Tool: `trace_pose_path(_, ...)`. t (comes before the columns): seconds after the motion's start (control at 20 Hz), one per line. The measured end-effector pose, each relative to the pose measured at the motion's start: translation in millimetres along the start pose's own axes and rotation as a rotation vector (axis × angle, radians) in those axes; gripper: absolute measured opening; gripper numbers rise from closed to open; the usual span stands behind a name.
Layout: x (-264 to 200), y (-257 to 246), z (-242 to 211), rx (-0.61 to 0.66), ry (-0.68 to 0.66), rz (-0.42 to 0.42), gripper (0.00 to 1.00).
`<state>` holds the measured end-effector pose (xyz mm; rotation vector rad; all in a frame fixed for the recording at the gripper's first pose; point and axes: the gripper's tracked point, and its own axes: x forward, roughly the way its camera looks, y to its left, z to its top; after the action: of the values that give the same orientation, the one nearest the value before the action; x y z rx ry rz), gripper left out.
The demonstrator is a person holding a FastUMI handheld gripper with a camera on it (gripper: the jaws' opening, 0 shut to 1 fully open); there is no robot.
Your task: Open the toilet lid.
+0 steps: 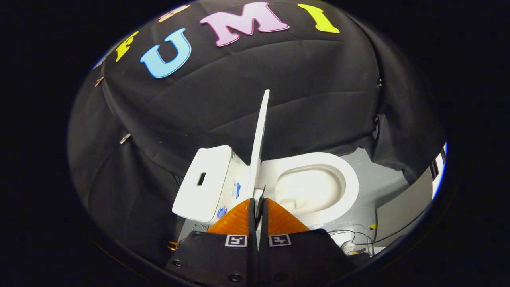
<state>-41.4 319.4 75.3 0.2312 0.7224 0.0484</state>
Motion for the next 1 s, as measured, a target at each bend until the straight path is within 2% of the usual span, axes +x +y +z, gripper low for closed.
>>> trace_pose_path(0.2,2.4,32.4,1.5,-0.032,0.006,-0.015,0.05)
trace_pose_path(0.45,5.3,59.9,1.3,-0.104,-0.008,-0.089,0.05)
trace_pose_path(0.8,12.6,107.2,-6.0,-0.184,-0.020,-0.131,0.05)
trace_pose_path(1.0,19.1,132.5,-10.7,-0.268,-0.034,-0.163,0.05)
